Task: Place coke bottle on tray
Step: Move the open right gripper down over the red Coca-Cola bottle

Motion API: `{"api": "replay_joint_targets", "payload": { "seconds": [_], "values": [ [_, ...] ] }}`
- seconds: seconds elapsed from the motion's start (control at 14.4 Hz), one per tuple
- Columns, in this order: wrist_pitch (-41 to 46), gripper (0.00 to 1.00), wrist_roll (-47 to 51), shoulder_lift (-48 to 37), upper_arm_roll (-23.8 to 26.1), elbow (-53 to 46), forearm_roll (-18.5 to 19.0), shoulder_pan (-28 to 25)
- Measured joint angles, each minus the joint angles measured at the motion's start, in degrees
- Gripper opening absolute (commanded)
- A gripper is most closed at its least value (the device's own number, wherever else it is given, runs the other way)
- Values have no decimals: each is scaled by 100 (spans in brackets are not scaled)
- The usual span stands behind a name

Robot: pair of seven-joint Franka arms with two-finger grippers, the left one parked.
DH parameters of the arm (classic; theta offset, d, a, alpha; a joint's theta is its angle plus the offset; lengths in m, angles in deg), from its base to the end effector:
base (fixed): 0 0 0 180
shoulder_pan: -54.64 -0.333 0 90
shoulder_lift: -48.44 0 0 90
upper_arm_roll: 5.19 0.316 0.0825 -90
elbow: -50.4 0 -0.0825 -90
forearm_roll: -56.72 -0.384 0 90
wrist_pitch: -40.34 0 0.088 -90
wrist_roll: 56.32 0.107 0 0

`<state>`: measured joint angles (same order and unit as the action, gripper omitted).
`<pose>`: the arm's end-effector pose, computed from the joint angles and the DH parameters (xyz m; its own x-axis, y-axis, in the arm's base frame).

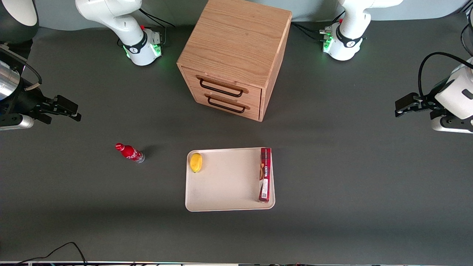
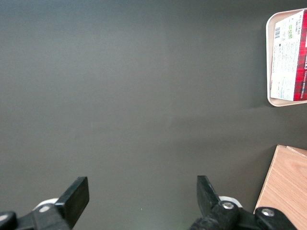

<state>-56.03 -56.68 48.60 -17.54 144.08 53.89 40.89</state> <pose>0.5644 0.0187 0.6025 0.9987 0.0252 0.0444 0.0274 -0.9985 -0.0484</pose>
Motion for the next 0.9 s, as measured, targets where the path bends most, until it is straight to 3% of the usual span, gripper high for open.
{"api": "replay_joint_targets", "payload": {
  "seconds": [0.07, 0.28, 0.63, 0.9],
  "values": [
    [1, 100, 2, 2, 81, 0, 0, 67],
    [3, 100, 11, 22, 1017, -39, 0, 941],
    [40, 100, 115, 117, 1139, -68, -1, 1045],
    [-159, 100, 122, 735, 1197, 0, -1, 1045]
  ]
}}
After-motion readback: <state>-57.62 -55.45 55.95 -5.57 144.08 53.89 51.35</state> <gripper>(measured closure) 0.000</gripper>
